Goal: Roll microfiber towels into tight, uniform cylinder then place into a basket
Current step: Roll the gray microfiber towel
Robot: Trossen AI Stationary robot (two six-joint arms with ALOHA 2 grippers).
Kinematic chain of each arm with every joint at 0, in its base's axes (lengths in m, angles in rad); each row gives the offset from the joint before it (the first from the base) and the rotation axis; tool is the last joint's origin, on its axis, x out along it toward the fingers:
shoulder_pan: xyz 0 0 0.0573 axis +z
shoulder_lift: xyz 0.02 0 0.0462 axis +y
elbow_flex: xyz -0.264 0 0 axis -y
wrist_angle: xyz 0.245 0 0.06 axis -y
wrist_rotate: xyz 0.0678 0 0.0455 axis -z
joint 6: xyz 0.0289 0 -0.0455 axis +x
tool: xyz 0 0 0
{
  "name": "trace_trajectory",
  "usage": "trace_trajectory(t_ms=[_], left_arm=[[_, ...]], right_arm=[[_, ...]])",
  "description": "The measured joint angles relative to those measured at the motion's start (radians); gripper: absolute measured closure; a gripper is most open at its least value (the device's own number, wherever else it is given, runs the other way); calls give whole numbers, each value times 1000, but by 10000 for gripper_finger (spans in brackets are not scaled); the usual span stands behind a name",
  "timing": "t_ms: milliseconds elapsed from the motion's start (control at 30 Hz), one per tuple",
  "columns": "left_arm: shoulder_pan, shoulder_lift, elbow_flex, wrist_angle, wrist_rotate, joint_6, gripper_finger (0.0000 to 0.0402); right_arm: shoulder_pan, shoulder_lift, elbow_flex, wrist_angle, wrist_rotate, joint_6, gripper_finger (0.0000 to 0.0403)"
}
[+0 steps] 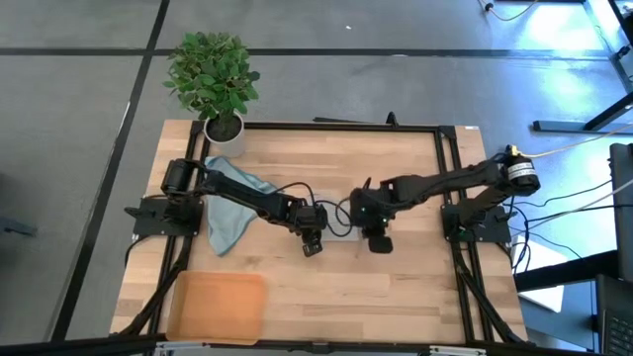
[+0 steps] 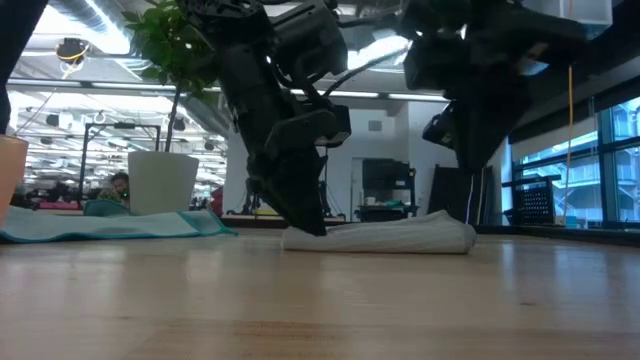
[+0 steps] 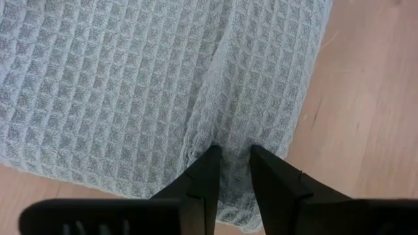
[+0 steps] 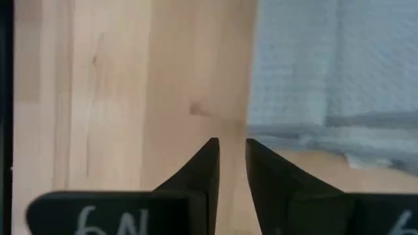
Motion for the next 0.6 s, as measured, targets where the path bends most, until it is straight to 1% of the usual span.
trace_trajectory(t_ms=[100,233,367,500,600], left_arm=[[0,0,0,0,2,0,319],[0,0,0,1,4,0,319],[0,1,-1,2,6,0,319],[0,1,-1,2,9,-1,319],[0,1,-1,2,9,-1,319]], right_arm=[[26,0,-14,12,29,-34,300],[51,0,-33,69,74,-92,256],[69,0,-96,231,110,-136,218],[76,0,-168,352,161,-171,203],[76,0,-212,382,218,-179,201]])
